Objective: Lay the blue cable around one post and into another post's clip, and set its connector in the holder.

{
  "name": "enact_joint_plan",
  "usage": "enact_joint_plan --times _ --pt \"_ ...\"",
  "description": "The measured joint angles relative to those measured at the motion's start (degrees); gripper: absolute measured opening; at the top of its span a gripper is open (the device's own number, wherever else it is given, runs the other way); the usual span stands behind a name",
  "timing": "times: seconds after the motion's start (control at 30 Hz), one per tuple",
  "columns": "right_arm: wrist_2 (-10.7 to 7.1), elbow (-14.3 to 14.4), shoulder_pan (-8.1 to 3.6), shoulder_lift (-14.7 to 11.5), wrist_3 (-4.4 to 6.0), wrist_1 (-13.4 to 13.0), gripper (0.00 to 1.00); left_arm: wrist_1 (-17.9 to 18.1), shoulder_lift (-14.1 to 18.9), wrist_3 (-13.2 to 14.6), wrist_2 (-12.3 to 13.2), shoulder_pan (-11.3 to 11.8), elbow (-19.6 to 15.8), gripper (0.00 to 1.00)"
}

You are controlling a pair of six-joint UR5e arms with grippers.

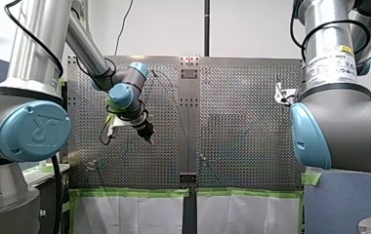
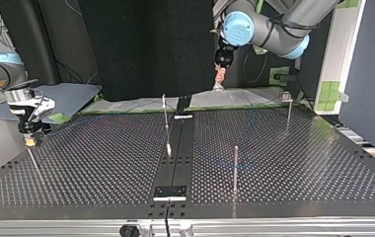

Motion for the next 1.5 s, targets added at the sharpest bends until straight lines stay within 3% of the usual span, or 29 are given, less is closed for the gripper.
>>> enact_joint_plan --times 0.67,0.93,1.3,1.5 --pt "0.00 0.00 -0.01 0.00 0.00 0.00 1.00 12.09 -0.01 -0.13 -0.16 0.17 -12.08 1.00" --pt "0.00 0.00 0.00 0.00 0.00 0.00 1.00 16.64 -0.05 -2.12 -0.26 0.20 -16.63 1.00" --pt "0.00 0.00 0.00 0.00 0.00 0.00 1.00 22.83 -0.06 -2.73 -0.28 0.31 -22.81 1.00" --pt "0.00 0.00 0.00 0.00 0.00 0.00 1.00 26.08 -0.05 -3.94 -0.20 0.41 -23.33 1.00"
